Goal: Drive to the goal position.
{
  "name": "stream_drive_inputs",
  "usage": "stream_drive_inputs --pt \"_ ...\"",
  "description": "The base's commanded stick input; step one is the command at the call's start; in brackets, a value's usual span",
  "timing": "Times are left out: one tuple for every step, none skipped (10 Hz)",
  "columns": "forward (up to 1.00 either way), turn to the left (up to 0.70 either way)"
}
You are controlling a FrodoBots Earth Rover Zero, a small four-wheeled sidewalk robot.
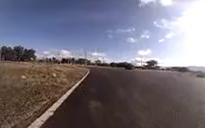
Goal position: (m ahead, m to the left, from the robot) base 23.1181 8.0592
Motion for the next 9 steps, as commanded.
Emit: stream_drive_inputs --pt "0.45 0.00" --pt "0.45 0.00" --pt "0.45 0.00" --pt "0.45 0.00" --pt "0.45 0.00" --pt "0.45 0.00" --pt "0.45 0.00" --pt "0.45 0.00" --pt "0.45 0.00"
